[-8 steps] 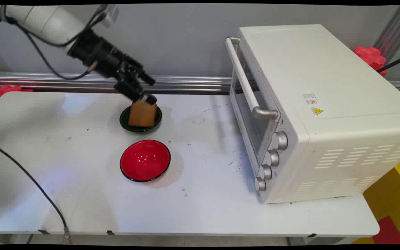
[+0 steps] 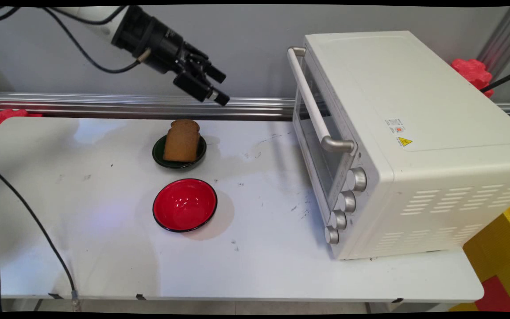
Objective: Open the oven
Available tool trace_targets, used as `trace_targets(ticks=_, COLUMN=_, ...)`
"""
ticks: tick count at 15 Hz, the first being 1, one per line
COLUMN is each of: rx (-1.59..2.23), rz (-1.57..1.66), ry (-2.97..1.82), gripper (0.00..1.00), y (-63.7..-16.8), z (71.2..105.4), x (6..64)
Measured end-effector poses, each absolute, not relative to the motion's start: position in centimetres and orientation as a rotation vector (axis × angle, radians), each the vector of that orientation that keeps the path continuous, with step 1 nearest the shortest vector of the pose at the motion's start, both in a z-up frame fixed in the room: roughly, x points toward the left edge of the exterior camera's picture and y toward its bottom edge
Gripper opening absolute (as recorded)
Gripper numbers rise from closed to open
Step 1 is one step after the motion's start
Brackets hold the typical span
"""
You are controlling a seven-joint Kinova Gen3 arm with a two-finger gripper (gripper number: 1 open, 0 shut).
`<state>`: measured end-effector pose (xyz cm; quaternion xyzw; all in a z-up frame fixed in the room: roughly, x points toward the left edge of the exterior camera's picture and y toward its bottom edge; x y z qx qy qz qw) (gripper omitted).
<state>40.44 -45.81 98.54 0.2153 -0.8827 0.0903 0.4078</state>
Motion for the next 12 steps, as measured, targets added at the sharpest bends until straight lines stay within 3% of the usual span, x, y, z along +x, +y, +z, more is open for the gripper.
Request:
trace_targets(ticks=9, rx=0.525, rz=0.227, ry=-2.244, gripper=1.00, y=-47.7, z=99.7, x=39.7)
trace_targets(ticks=10, rx=0.527, rz=0.224, ry=-2.246, gripper=0.00, y=-47.8, z=99.8, x=39.7)
trace_targets(ticks=12, rx=0.532, rz=0.215, ry=-2.250, gripper=0.00, y=-48.0, z=99.9, x=39.6)
